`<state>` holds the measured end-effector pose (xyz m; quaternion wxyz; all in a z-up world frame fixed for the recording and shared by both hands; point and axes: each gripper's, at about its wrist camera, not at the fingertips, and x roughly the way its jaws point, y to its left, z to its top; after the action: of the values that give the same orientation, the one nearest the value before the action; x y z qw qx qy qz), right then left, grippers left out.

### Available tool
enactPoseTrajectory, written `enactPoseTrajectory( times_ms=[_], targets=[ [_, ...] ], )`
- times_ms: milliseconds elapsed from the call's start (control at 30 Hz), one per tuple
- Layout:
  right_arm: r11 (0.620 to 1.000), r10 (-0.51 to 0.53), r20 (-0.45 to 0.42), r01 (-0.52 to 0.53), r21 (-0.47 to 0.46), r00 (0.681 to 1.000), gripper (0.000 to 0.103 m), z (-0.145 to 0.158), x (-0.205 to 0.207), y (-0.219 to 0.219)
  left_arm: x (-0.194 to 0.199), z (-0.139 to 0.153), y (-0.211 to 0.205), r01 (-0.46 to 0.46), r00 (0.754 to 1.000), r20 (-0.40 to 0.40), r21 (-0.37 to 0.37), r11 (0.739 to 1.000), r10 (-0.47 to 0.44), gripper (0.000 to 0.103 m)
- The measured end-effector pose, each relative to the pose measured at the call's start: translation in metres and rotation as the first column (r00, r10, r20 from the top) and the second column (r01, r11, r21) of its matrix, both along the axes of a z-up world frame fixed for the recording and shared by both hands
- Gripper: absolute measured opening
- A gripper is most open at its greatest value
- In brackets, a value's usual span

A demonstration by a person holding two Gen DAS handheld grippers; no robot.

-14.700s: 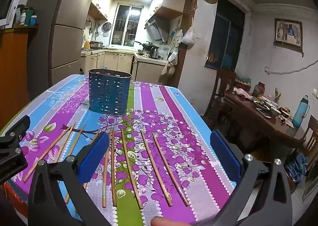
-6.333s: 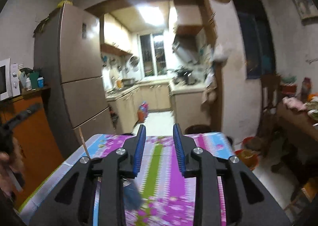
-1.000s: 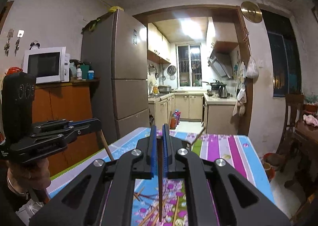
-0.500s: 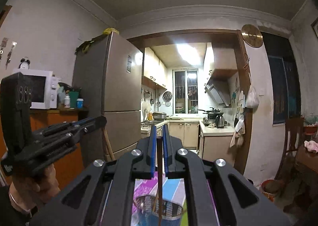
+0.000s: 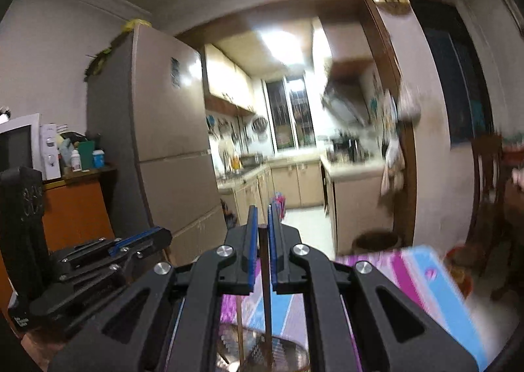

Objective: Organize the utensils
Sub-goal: 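Carry both chopsticks up and insert them into the blue holder, then open both tools and move them back over the chopsticks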

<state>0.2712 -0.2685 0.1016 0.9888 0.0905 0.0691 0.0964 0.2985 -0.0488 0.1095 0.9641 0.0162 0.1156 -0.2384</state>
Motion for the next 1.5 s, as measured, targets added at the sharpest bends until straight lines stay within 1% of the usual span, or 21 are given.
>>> enactPoseTrajectory(
  times_ms=[67,200,300,400,433,467,500,533,567,633,700,767,800,867,1000,1067,1167,1300,1367,1433,1500],
  targets=[
    [0.999,0.005,-0.056,-0.003,0.047,0.998,0.005,-0.018,0.006,-0.005,0.011,-0.012,0.004,-0.001,0.999,-0.038,0.003,1.0,0.001,0.008],
    [0.994,-0.01,-0.142,0.026,0.109,0.99,0.005,-0.039,0.014,-0.013,0.025,-0.035,0.008,0.004,0.994,-0.113,0.0,1.0,-0.004,0.008],
    [0.99,-0.05,-0.168,0.071,0.118,0.984,0.007,-0.04,0.012,-0.02,0.028,-0.04,0.015,-0.023,0.991,-0.13,-0.001,1.0,0.023,0.008],
    [0.99,-0.097,-0.121,0.109,0.093,0.988,0.013,-0.024,-0.01,-0.033,0.017,-0.021,0.029,-0.055,0.995,-0.084,-0.025,0.998,0.053,0.008],
    [0.99,-0.111,-0.105,0.119,0.079,0.988,0.017,-0.019,-0.017,-0.038,0.01,-0.011,0.037,-0.07,0.996,-0.064,-0.042,0.997,0.067,0.01],
    [0.989,-0.127,-0.083,0.132,0.06,0.988,0.021,-0.013,-0.026,-0.043,0.002,-0.001,0.044,-0.087,0.995,-0.046,-0.056,0.995,0.085,0.013],
    [0.987,-0.151,-0.056,0.153,0.04,0.987,0.021,-0.005,-0.041,-0.052,-0.012,0.011,0.058,-0.11,0.994,-0.013,-0.075,0.991,0.11,0.022],
    [0.986,-0.165,-0.039,0.167,0.029,0.985,0.021,0.0,-0.052,-0.059,-0.023,0.019,0.066,-0.127,0.992,0.015,-0.082,0.989,0.128,0.028],
    [0.984,-0.177,-0.022,0.178,0.018,0.984,0.021,0.005,-0.065,-0.068,-0.037,0.026,0.075,-0.149,0.987,0.048,-0.082,0.985,0.153,0.028],
    [0.974,-0.224,0.014,0.225,-0.017,0.974,0.021,0.013,-0.104,-0.089,-0.072,0.036,0.094,-0.184,0.975,0.116,-0.058,0.981,0.19,0.029],
    [0.967,-0.251,0.031,0.252,-0.04,0.968,0.021,0.014,-0.136,-0.103,-0.108,0.038,0.11,-0.212,0.962,0.168,-0.026,0.977,0.213,0.031],
    [0.955,-0.284,0.036,0.286,-0.081,0.958,0.021,0.01,-0.173,-0.117,-0.137,0.035,0.119,-0.228,0.955,0.195,0.01,0.974,0.221,0.033],
    [0.947,-0.303,0.033,0.304,-0.104,0.953,0.021,0.006,-0.185,-0.122,-0.156,0.03,0.125,-0.241,0.951,0.209,0.042,0.97,0.227,0.033],
    [0.931,-0.335,0.025,0.335,-0.141,0.942,0.029,-0.004,-0.211,-0.127,-0.184,0.021,0.129,-0.262,0.946,0.22,0.092,0.961,0.237,0.035],
    [0.921,-0.345,-0.059,0.326,-0.214,0.937,0.029,-0.04,-0.261,-0.123,-0.23,-0.007,0.14,-0.288,0.945,0.208,0.165,0.943,0.252,0.047],
    [0.919,-0.343,-0.098,0.312,-0.241,0.934,0.029,-0.056,-0.275,-0.117,-0.244,-0.022,0.141,-0.296,0.947,0.191,0.201,0.934,0.259,0.048],
    [0.931,-0.315,-0.211,0.258,-0.257,0.925,0.029,-0.094,-0.294,-0.098,-0.268,-0.056,0.139,-0.271,0.961,0.124,0.262,0.926,0.246,0.049],
    [0.957,-0.246,-0.344,0.171,-0.235,0.906,0.029,-0.134,-0.301,-0.072,-0.294,-0.107,0.131,-0.214,0.976,0.036,0.331,0.919,0.214,0.049],
    [0.968,-0.205,-0.393,0.126,-0.219,0.896,0.029,-0.151,-0.304,-0.055,-0.304,-0.125,0.127,-0.179,0.981,-0.015,0.331,0.926,0.195,0.049],
    [0.979,-0.147,-0.437,0.066,-0.195,0.887,0.029,-0.17,-0.303,-0.037,-0.313,-0.142,0.121,-0.107,0.984,-0.107,0.293,0.95,0.144,0.048],
    [0.982,-0.098,-0.459,0.012,-0.186,0.883,0.029,-0.183,-0.304,-0.019,-0.327,-0.159,0.108,-0.06,0.985,-0.135,0.302,0.951,0.105,0.048]
  ],
)
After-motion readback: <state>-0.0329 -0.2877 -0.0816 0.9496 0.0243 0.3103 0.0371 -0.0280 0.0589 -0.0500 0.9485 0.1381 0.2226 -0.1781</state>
